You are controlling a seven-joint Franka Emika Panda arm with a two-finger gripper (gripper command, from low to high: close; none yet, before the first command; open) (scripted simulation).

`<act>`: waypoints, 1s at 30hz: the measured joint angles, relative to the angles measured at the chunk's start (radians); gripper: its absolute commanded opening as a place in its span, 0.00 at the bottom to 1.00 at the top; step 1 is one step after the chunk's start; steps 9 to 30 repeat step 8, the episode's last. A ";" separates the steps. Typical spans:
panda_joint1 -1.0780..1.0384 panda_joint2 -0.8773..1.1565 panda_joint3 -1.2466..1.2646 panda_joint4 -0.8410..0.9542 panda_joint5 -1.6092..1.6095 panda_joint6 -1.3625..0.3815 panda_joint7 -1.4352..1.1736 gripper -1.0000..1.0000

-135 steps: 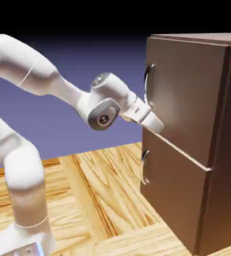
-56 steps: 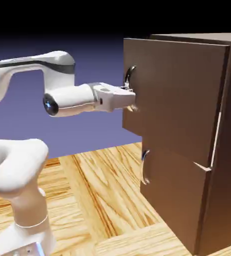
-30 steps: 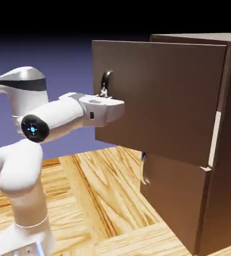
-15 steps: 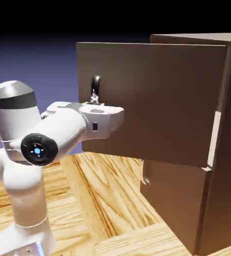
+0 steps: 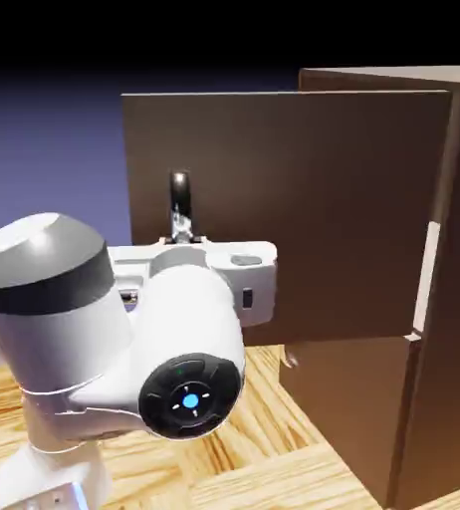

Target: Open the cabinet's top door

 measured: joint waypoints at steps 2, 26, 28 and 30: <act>0.059 0.004 -0.019 0.073 -0.010 -0.060 0.009 0.00; 0.224 0.011 -0.061 0.274 -0.025 -0.220 0.037 1.00; 0.224 0.011 -0.061 0.274 -0.025 -0.220 0.037 1.00; 0.224 0.011 -0.061 0.274 -0.025 -0.220 0.037 1.00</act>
